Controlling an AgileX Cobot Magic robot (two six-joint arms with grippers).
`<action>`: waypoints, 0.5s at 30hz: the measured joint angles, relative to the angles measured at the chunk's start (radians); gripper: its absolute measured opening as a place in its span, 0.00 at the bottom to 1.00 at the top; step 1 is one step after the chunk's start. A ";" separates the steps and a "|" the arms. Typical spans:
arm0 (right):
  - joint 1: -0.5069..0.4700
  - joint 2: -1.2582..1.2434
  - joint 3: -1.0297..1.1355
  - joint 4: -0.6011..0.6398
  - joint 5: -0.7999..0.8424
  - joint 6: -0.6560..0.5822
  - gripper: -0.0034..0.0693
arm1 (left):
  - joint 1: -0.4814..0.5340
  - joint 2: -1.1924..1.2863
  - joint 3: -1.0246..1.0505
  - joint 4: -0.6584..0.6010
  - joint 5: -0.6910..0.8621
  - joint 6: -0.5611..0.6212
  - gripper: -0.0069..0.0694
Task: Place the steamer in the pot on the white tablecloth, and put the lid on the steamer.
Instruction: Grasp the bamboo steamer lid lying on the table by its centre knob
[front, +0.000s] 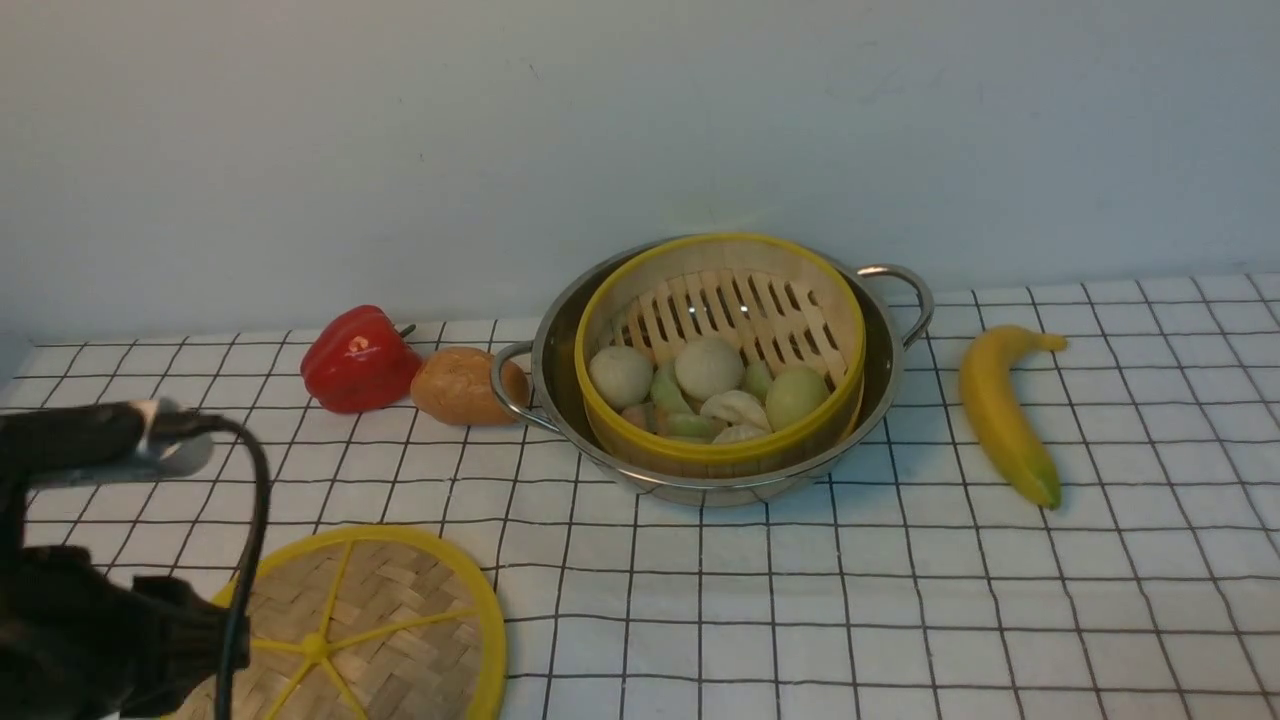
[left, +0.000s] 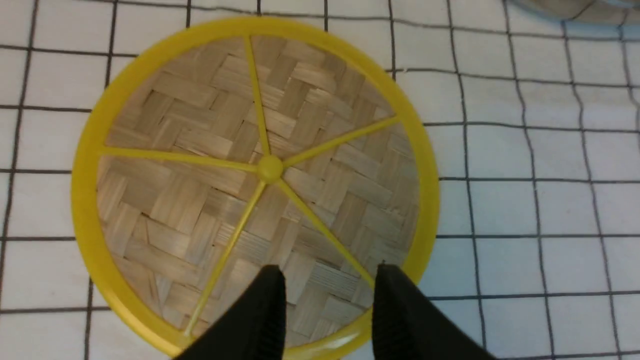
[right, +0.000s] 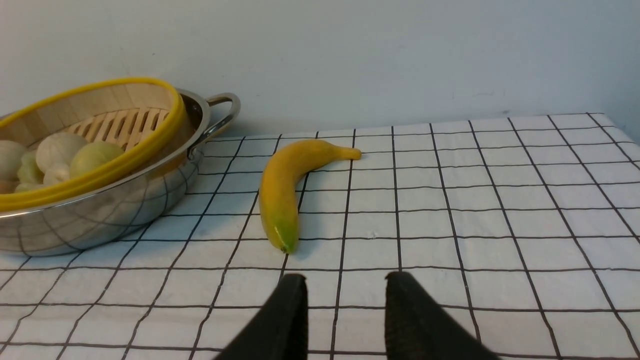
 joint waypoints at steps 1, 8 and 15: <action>0.000 0.000 0.000 0.000 0.000 0.000 0.38 | 0.000 0.095 -0.037 0.001 0.011 0.031 0.41; 0.000 0.000 0.000 0.000 0.000 0.000 0.38 | 0.000 0.460 -0.235 -0.012 0.110 0.248 0.41; 0.000 0.000 0.000 0.000 0.000 0.001 0.38 | 0.000 0.634 -0.293 0.006 0.113 0.307 0.41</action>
